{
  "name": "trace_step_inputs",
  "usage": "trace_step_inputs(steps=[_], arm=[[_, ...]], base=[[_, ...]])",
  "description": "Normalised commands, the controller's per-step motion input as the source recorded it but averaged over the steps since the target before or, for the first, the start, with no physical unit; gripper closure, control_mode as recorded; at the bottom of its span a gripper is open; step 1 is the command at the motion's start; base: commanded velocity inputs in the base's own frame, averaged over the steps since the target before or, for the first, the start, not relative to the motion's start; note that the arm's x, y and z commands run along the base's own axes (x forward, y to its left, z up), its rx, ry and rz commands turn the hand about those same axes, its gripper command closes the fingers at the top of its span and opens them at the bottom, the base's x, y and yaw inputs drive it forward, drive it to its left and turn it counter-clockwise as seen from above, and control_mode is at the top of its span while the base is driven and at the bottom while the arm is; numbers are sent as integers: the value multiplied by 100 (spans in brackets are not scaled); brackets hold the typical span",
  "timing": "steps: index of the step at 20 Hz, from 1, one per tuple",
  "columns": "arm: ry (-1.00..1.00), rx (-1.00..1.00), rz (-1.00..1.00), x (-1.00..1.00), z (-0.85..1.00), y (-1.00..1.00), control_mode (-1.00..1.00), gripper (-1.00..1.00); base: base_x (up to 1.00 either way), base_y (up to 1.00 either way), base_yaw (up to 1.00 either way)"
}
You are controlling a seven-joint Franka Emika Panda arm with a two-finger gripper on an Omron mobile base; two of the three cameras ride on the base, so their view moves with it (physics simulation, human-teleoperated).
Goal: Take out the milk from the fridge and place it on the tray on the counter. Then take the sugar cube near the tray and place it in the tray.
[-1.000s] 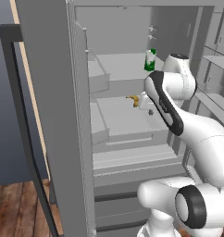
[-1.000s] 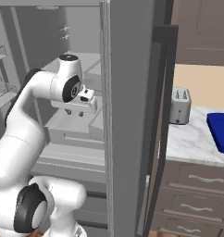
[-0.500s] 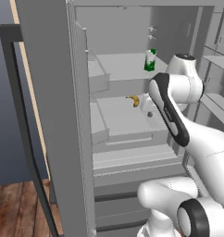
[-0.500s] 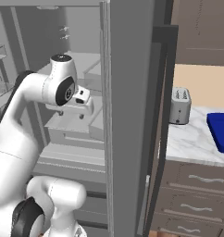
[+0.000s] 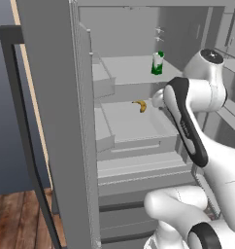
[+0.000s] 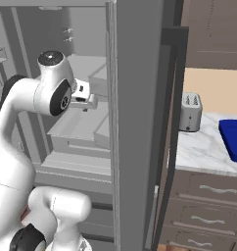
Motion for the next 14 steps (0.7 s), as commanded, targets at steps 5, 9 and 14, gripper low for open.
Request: trace_step_inputs(steps=[5,9,14], arm=[[-23,-1,0,4,52,-10,-100,-100],[-15,0,0,9,44,-22,-100,-100],[-3,0,0,38,39,-6,-100,-100]], base=[[0,0,0],[0,0,0],[0,0,0]])
